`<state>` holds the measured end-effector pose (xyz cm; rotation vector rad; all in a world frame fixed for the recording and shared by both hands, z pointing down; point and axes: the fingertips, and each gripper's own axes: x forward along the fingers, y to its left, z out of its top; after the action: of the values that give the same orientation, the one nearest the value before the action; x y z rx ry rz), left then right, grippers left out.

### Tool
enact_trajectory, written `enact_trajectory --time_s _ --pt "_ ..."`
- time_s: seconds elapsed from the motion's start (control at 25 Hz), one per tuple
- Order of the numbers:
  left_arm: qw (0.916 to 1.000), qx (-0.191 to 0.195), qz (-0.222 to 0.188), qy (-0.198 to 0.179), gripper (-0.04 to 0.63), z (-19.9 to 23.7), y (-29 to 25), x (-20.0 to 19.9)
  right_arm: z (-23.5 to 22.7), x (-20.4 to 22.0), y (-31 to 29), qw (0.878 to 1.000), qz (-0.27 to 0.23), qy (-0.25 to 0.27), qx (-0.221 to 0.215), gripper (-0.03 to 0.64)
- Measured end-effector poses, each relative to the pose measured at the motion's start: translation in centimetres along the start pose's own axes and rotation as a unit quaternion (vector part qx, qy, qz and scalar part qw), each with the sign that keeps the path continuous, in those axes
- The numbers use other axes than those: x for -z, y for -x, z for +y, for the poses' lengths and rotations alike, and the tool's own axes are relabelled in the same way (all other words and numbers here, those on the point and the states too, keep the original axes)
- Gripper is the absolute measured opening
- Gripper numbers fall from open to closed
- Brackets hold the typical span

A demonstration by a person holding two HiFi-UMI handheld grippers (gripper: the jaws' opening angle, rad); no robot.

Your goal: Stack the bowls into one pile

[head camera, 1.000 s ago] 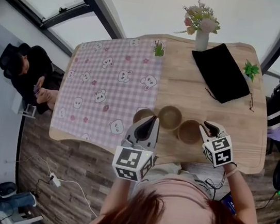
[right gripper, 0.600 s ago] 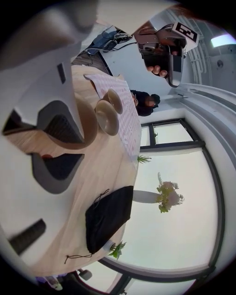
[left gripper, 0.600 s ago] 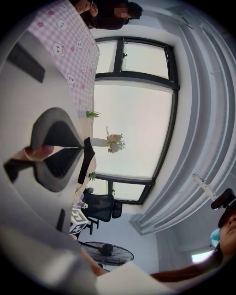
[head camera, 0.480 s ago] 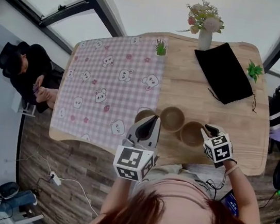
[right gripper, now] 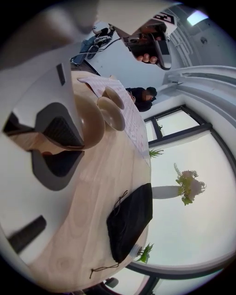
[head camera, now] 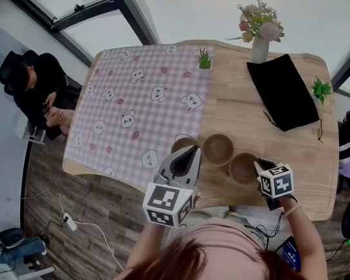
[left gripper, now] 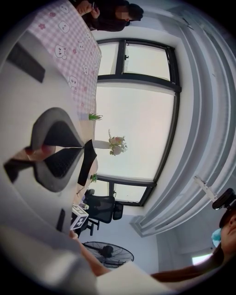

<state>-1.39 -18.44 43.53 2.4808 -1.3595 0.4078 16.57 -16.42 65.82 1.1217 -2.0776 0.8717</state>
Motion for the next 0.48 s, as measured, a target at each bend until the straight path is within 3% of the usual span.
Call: enact_trajectory --time_s 0.24,0.48 --pt "1.0 -0.003 0.002 0.007 0.011 0.51 0.48 0.39 -0.07 -0.12 0.04 0.998 0.017 -0.052 -0.017 0.02" --pt "0.9999 -0.004 -0.002 0.012 0.011 0.62 0.91 0.63 -0.39 -0.14 0.24 0.998 0.012 -0.067 -0.017 0.016"
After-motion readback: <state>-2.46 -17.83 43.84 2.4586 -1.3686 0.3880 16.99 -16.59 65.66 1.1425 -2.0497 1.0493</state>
